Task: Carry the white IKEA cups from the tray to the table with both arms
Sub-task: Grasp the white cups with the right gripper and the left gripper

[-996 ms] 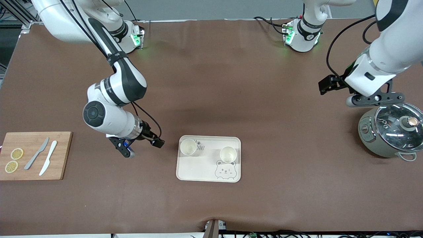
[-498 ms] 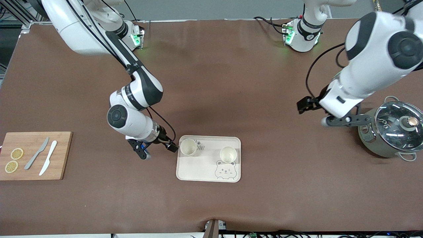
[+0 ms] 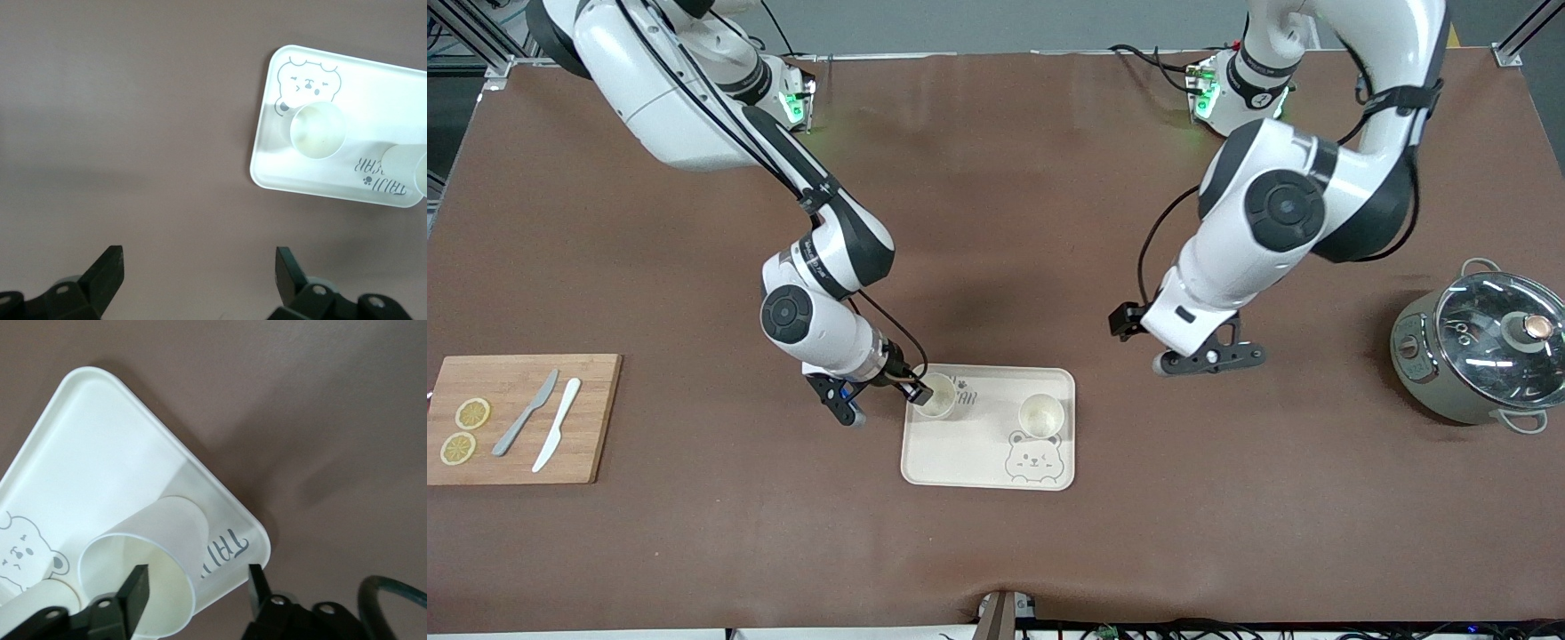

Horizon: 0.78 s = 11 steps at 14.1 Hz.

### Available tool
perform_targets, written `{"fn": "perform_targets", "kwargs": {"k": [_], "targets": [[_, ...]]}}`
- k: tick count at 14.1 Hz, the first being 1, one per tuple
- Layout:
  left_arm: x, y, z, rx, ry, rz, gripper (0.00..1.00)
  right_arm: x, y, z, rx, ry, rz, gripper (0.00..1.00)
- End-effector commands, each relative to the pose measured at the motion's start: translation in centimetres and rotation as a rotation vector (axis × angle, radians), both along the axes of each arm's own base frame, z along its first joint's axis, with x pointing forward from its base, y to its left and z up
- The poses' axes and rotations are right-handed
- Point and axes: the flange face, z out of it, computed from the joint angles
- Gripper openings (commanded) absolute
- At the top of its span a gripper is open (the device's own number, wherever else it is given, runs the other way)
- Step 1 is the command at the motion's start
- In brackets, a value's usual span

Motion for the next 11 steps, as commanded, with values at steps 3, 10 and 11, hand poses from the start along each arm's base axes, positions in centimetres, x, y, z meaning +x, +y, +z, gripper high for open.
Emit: {"fn": "perform_targets", "kwargs": {"k": [3, 10, 11], "targets": [[1.8, -4.5, -4.5, -0.048, -0.061, 0.093, 0.88, 0.6, 0.4, 0.5, -0.016, -0.018, 0.005, 0.00], [2.4, -8.7, -10.2, -0.083, -0.103, 0.130, 0.59, 2.3, -2.7, 7.6, -0.114, 0.179, 0.052, 0.00], [2.5, -9.2, -11.0, -0.084, -0.104, 0.143, 0.57, 2.5, -3.7, 9.1, -0.121, 0.176, 0.060, 0.00]]}}
